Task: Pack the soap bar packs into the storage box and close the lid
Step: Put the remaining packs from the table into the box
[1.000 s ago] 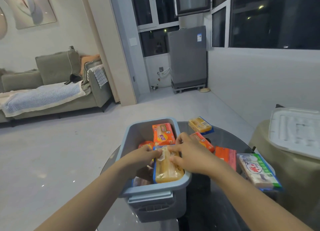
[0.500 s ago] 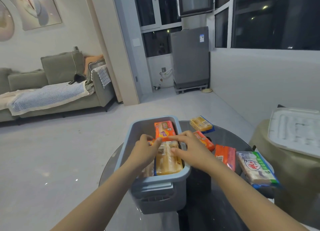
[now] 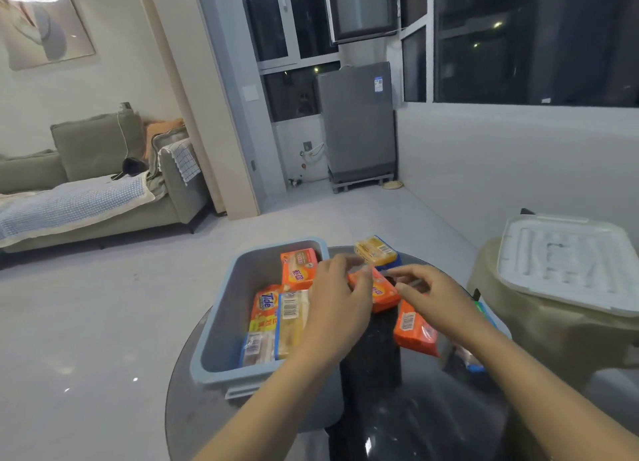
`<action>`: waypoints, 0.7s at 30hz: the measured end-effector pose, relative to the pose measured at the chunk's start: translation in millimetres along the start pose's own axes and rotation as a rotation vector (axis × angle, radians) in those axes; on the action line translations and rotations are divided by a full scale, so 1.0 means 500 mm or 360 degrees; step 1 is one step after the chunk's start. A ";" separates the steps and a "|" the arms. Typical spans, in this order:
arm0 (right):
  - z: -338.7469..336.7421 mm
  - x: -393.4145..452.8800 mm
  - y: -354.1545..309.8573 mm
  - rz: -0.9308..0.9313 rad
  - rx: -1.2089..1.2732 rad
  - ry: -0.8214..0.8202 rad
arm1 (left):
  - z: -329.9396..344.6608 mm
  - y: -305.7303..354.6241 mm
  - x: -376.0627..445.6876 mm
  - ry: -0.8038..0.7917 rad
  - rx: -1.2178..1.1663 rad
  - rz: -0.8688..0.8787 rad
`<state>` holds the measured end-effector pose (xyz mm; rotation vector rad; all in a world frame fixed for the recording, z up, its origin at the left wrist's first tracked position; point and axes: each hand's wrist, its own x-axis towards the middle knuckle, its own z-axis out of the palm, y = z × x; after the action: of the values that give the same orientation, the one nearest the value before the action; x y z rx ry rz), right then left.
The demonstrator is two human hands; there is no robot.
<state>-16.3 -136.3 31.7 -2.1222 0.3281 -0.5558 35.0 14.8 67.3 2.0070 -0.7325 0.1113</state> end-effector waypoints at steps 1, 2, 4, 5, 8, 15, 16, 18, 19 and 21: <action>-0.009 0.000 0.008 0.0051 -0.0003 -0.0002 | 0.019 0.009 0.002 -0.0028 -0.0050 0.0002; -0.018 0.000 0.016 0.0099 -0.0001 -0.0006 | 0.040 0.015 0.003 -0.0048 -0.0090 0.0000; -0.033 0.002 0.035 0.0205 -0.0032 -0.0020 | 0.081 0.021 0.009 -0.0077 -0.0154 -0.0036; -0.039 0.004 0.046 0.0274 -0.0062 -0.0036 | 0.101 0.019 0.013 -0.0095 -0.0189 -0.0078; -0.048 0.011 0.081 0.0510 -0.0194 -0.0135 | 0.154 0.001 0.027 -0.0162 -0.0287 -0.0253; -0.046 0.023 0.125 0.0720 -0.0437 -0.0339 | 0.251 -0.079 0.053 -0.0152 -0.0252 -0.0575; -0.042 0.024 0.131 0.0775 -0.0367 -0.0340 | 0.259 -0.089 0.055 -0.0150 -0.0233 -0.0608; -0.035 0.027 0.140 0.0902 -0.0110 -0.0308 | 0.272 -0.110 0.057 -0.0147 -0.0208 -0.0664; -0.031 0.030 0.143 0.0948 -0.0003 -0.0293 | 0.277 -0.118 0.056 -0.0154 -0.0209 -0.0690; -0.024 0.039 0.144 0.0978 0.0033 -0.0330 | 0.286 -0.134 0.057 -0.0205 -0.0291 -0.0726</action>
<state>-7.6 -193.9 -16.5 -1.9011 0.8094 0.0187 63.9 -91.1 -49.9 1.9655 -0.3337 -0.3429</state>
